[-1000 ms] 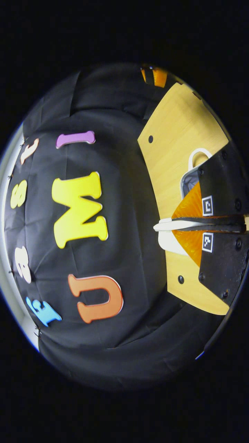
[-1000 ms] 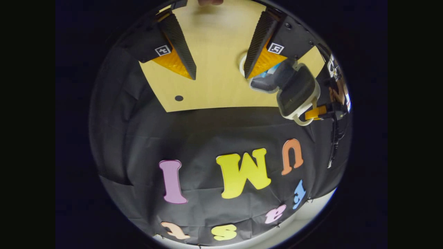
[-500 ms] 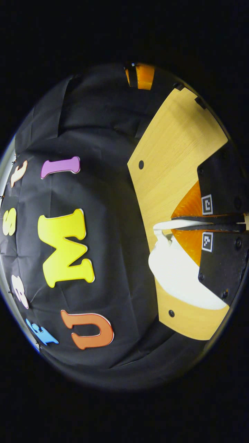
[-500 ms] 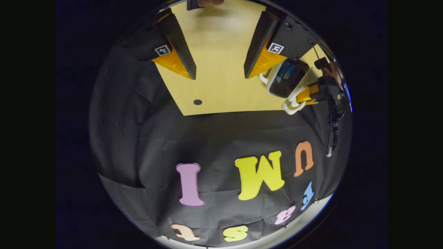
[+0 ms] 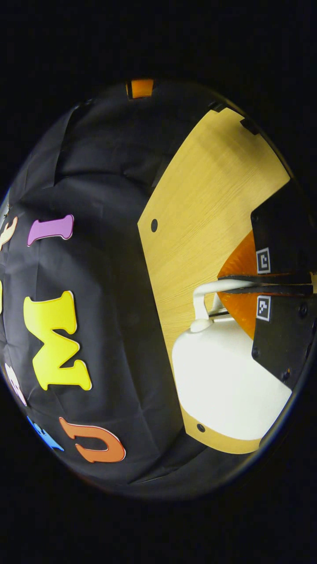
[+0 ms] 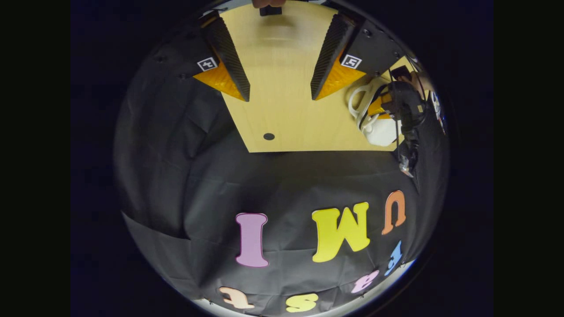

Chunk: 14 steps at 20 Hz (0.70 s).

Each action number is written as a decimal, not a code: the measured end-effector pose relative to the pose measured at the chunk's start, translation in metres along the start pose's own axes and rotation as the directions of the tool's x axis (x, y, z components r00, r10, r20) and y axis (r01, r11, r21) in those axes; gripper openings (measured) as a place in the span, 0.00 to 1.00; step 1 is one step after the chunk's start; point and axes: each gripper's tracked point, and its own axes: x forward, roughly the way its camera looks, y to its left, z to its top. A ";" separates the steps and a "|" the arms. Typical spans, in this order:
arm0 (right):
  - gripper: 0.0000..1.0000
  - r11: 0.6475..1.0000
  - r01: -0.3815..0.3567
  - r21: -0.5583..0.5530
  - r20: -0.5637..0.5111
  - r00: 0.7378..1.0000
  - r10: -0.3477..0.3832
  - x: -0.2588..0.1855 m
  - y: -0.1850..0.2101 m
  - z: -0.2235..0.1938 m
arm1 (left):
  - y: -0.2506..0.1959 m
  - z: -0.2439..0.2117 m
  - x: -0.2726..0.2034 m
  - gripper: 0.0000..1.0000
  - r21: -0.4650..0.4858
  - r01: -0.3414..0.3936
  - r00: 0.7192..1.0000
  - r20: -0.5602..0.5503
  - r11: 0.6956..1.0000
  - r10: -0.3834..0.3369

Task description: First open the suitcase, pack the skin care products into it, and then close the suitcase.

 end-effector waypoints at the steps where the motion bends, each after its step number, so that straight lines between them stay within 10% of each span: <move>1: 0.82 1.000 -0.001 -0.003 -0.004 1.000 0.001 0.000 0.000 0.000 | -0.002 -0.002 0.003 0.04 -0.004 -0.001 1.000 -0.007 1.000 0.001; 11: 0.82 0.998 -0.055 -0.011 0.003 0.998 0.055 0.006 0.023 0.005 | -0.026 -0.015 0.011 0.24 -0.050 0.039 0.997 -0.067 0.998 -0.042; 12: 0.79 0.998 -0.070 -0.011 0.011 0.998 0.070 0.007 0.029 0.007 | -0.021 -0.010 0.004 0.58 -0.075 0.019 0.998 -0.057 0.997 -0.024; 14: 0.82 0.995 -0.099 -0.016 0.027 0.995 0.099 0.012 0.042 0.014 | -0.014 0.004 -0.010 0.73 -0.134 -0.008 0.999 -0.038 0.991 0.003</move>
